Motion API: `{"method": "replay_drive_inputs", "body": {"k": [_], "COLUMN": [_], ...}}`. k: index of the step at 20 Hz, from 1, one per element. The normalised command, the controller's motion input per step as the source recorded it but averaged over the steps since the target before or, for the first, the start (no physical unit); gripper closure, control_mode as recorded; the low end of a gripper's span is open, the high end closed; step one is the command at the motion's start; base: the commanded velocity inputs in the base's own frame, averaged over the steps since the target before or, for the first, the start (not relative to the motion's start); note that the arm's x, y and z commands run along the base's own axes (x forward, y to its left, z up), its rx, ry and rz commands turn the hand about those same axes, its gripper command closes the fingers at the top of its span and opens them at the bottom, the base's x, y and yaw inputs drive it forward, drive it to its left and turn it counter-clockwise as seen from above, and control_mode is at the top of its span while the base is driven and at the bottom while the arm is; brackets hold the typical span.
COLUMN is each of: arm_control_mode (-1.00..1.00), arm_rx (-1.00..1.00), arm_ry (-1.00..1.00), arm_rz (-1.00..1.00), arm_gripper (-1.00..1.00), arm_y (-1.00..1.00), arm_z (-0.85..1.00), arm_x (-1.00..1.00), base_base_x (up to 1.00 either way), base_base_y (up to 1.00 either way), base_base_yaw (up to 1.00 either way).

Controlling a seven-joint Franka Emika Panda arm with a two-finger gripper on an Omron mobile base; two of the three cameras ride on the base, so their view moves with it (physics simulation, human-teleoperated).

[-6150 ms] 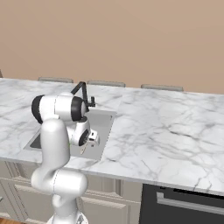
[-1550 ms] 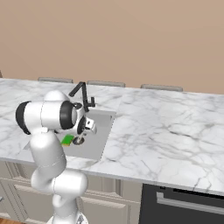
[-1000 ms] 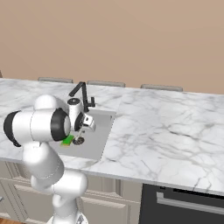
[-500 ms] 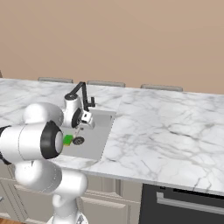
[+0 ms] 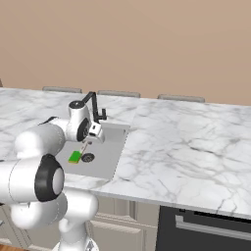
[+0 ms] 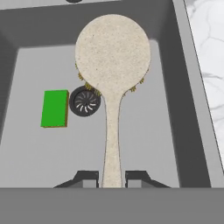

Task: Pick up the sponge and dish brush from the sink, and place them back in the cabinet, and close the cabinet door.

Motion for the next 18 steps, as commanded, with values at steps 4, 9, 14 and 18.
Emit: {"method": "replay_drive_inputs", "body": {"k": [4, 9, 14, 18], "arm_control_mode": [-1.00, -1.00, -1.00, -1.00], "arm_rx": [0.00, 0.00, 0.00, -0.02], "arm_ry": [0.00, 0.00, 0.00, 0.00], "arm_rz": [0.00, 0.00, 0.00, 0.00], "arm_gripper": [1.00, 1.00, 1.00, 1.00], "arm_y": [-0.11, -0.16, -0.13, -0.10], "arm_z": [0.24, 0.22, 0.27, 0.18], "arm_x": [-0.22, -0.18, -0.17, -0.14], "base_base_x": [0.00, 0.00, 0.00, 0.00], "base_base_y": [0.00, 0.00, 0.00, 0.00], "base_base_yaw": [0.00, 0.00, 0.00, 0.00]}}
